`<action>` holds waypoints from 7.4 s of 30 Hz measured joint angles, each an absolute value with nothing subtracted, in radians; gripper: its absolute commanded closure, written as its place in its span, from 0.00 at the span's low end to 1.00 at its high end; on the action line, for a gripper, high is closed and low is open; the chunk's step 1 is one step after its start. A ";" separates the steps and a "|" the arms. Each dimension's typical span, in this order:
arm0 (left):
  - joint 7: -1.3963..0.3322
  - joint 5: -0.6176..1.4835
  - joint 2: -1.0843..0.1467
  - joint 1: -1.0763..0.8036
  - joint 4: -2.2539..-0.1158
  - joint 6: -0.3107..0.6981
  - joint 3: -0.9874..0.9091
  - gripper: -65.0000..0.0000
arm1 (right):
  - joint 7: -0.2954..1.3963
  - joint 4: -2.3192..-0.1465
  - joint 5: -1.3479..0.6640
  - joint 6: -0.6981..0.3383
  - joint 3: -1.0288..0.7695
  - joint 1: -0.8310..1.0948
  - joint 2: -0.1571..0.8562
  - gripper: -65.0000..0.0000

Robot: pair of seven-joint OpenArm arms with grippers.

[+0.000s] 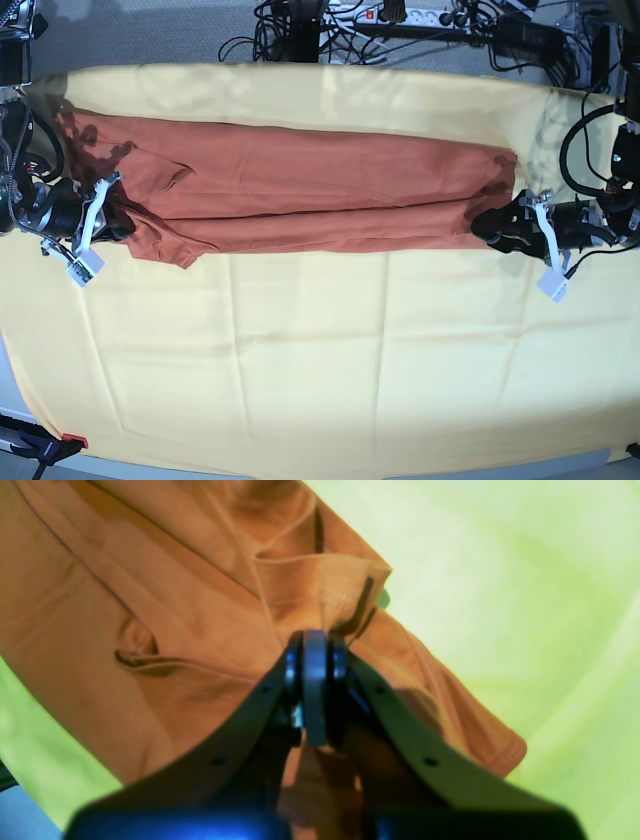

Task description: Fold the T-shirt properly

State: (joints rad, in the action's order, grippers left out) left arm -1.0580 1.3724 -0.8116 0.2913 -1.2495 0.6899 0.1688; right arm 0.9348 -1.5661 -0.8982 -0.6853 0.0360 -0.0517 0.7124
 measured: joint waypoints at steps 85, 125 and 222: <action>-1.059 1.346 -0.812 0.291 -1.250 0.690 0.169 0.49 | 0.970 -1.865 -0.736 -0.689 0.009 0.175 0.695 1.00; -1.123 1.338 -0.954 0.336 -1.250 0.690 -0.235 0.49 | 0.762 -1.950 -0.396 -0.466 0.002 0.163 0.681 1.00; -1.250 1.454 -0.561 0.080 -1.435 0.671 -0.290 1.00 | 0.883 -1.747 -0.498 -0.501 -0.070 0.169 0.558 1.00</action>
